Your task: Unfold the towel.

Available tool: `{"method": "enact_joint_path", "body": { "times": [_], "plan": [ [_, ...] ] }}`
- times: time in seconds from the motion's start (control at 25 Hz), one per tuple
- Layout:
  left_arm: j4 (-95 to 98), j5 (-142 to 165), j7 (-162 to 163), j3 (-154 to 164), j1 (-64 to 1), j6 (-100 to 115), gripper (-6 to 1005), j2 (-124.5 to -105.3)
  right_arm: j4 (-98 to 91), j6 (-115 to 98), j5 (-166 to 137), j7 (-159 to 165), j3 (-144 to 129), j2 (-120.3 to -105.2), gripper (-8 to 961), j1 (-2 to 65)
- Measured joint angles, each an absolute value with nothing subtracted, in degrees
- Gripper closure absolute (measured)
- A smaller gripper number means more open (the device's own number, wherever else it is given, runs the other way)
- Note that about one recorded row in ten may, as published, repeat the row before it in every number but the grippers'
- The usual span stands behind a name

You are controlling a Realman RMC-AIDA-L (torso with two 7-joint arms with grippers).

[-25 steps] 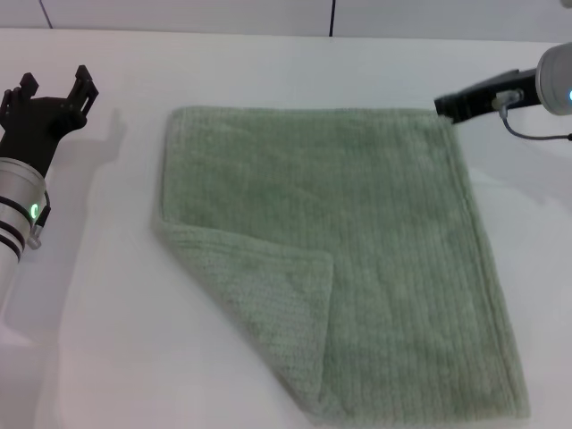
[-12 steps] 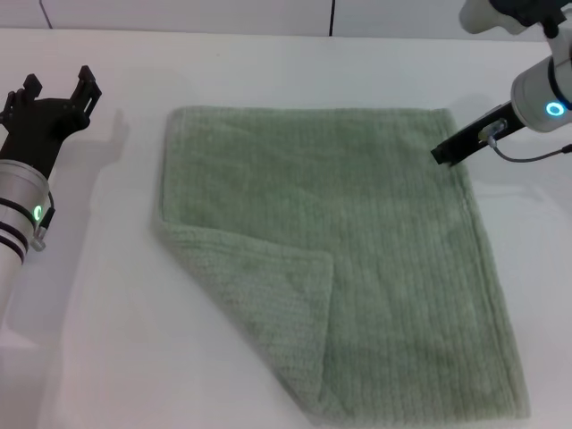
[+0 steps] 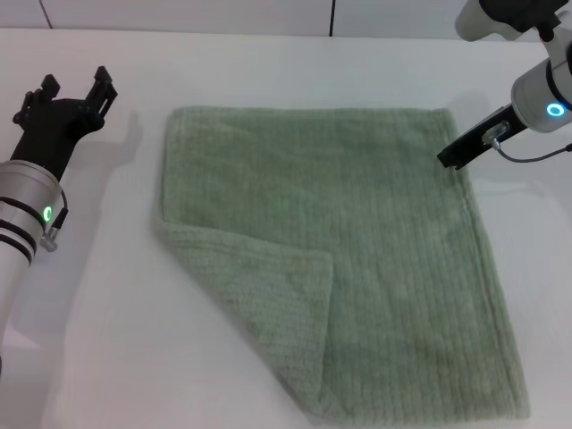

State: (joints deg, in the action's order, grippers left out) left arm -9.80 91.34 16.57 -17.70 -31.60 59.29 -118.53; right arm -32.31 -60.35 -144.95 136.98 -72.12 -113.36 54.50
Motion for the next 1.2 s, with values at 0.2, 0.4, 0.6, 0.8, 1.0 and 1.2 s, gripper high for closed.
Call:
{"method": "enact_joint_path", "body": {
  "times": [0.2,0.4,0.6,0.8,1.0,1.2],
  "plan": [
    [-9.4,92.1,17.9,-17.7,-31.8,59.3,200,-118.48,-30.8,-59.7,-144.9,136.0,-71.7,-113.22,954,55.1],
    [-9.7,92.2,17.9,-17.6,-32.0,59.3,201,-118.47,-29.9,-59.6,-144.9,135.2,-71.4,-113.19,953,55.2],
    [-9.6,92.2,21.2,-14.9,-32.1,59.3,201,-118.3,-29.0,-59.3,-144.9,134.4,-71.4,-113.19,953,55.4],
    [-6.3,92.2,32.0,-7.1,-32.8,60.8,200,-117.95,-28.2,-58.9,-144.9,134.2,-71.4,-113.2,953,55.7],
    [2.7,92.2,50.5,5.6,-33.1,65.3,200,-118.03,-28.1,-58.9,-144.9,134.2,-71.4,-113.21,954,55.7],
    [10.3,92.3,61.5,17.2,-32.5,70.1,201,-118.07,-28.0,-58.9,-144.9,134.2,-71.7,-113.21,954,55.8]
  ]
}}
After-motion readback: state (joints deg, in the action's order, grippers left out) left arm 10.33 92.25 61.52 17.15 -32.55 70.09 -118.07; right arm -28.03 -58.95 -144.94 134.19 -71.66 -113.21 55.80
